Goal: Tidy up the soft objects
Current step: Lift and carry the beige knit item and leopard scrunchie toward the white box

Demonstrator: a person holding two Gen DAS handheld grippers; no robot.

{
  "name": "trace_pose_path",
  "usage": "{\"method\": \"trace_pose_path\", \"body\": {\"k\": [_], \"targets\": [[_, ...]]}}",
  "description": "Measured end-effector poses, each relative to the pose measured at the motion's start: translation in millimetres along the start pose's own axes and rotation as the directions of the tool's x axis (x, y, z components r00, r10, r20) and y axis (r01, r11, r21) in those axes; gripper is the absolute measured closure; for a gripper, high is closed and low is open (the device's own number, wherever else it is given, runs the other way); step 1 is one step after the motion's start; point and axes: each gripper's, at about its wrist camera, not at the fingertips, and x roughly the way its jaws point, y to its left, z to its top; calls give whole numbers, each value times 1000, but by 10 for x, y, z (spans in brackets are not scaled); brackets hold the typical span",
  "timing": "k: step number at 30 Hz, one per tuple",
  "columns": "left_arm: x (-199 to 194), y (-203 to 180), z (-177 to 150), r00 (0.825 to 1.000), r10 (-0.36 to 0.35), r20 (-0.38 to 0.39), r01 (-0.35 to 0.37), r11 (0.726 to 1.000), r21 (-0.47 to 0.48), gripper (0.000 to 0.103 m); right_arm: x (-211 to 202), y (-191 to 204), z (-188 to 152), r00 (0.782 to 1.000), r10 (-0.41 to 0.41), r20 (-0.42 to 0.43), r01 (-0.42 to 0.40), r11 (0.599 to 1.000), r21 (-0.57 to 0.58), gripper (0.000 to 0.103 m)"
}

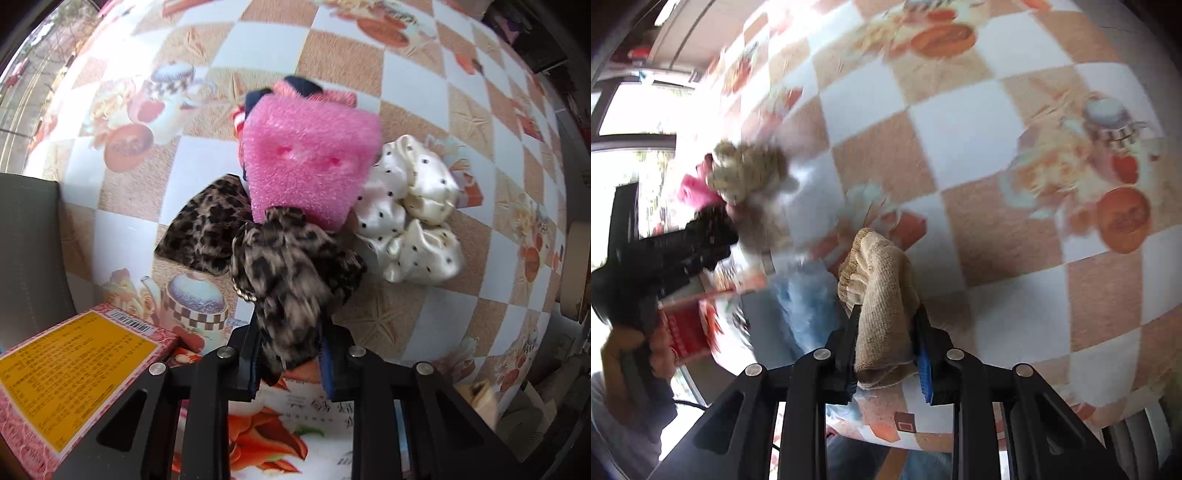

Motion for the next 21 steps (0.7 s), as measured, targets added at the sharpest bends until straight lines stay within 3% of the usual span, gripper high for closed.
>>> {"method": "trace_pose_path", "body": {"k": [6,10,12,14,15,16,17,21], "targets": [[-264,-166,-236,998,-12,67,5,995,100,76,-246,-208,22,998,1,56,-3,999,39,76],[-273,-207,-308,997,10,76,-22,987,158,74,-268,-301,35,999,-2,42,0,998,56,76],[-235,-207,-263,997,23,70,-31,993,117,45,-204,-307,50,1000,6,24,-7,998,58,76],[-227,-252,-229,998,9,61,-12,998,56,30,-165,-286,57,1000,2,20,-3,998,57,74],[-204,-239,-223,998,2,63,-4,1000,31,28,-154,-254,43,1000,2,21,-3,998,58,63],[-195,-213,-206,998,-2,64,1,1000,12,27,-146,-242,30,1000,3,25,-5,998,57,46],[-177,-188,-186,998,-10,58,11,1000,-5,27,-157,-239,28,999,5,32,-7,999,54,39],[-143,-97,-94,997,-75,30,78,994,-81,27,-134,-140,75,998,-33,53,33,999,16,35]]}}
